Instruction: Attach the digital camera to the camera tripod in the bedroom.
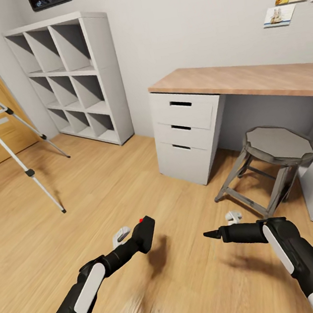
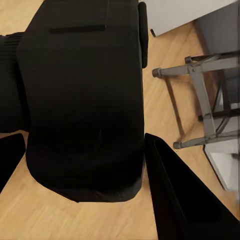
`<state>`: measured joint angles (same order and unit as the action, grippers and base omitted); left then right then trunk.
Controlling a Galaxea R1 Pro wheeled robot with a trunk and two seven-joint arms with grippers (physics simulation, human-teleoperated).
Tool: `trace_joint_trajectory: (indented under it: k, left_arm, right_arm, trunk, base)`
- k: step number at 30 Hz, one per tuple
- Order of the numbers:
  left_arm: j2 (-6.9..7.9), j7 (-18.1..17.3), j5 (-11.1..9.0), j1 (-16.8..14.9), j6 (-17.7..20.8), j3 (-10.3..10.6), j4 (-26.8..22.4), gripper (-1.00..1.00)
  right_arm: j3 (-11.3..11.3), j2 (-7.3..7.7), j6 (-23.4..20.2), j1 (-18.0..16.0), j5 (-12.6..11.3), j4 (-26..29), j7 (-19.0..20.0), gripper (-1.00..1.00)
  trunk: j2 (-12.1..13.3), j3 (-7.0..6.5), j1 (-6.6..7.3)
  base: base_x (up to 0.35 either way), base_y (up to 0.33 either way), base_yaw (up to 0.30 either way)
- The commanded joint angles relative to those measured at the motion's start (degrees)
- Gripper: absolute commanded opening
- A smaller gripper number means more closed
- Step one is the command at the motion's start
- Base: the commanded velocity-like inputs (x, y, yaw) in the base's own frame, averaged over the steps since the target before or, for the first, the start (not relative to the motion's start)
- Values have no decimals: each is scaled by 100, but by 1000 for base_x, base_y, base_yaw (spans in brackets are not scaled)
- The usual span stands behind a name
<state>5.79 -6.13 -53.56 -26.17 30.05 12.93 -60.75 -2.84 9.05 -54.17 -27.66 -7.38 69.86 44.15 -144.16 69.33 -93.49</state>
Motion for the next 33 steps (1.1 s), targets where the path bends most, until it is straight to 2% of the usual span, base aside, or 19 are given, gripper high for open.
trace_joint_trajectory:
  k: [1, 7, 12, 16, 33]
  left_arm:
    - [0, -19, -6, -3, 15, 3, -4, -100]
    - [-7, -34, -21, -3, 51, -7, -3, -100]
    - [0, -52, -313, -3, 49, -9, -4, -100]
    - [1, -54, -423, -3, 27, -10, -8, -100]
    - [1, 16, -396, -3, -8, -1, -120, -100]
  right_arm:
    - [-8, 0, -41, -2, -39, 1, -11, 100]
    - [-14, 0, -41, -2, -44, 1, -11, 100]
    - [-8, -8, -41, -2, -44, 1, -11, 100]
    - [-7, -9, -41, -2, -45, 1, -11, 100]
    - [-1, -9, -41, -2, -38, 1, -11, 100]
  trunk:
    - [0, -18, 3]
    - [8, -151, 19]
    - [15, -262, 32]
    - [20, -351, 42]
    - [43, -727, 86]
  base:
    - [0, 0, 0]
    - [0, 0, 0]
    - [0, 0, 0]
    - [0, 0, 0]
    - [0, 0, 0]
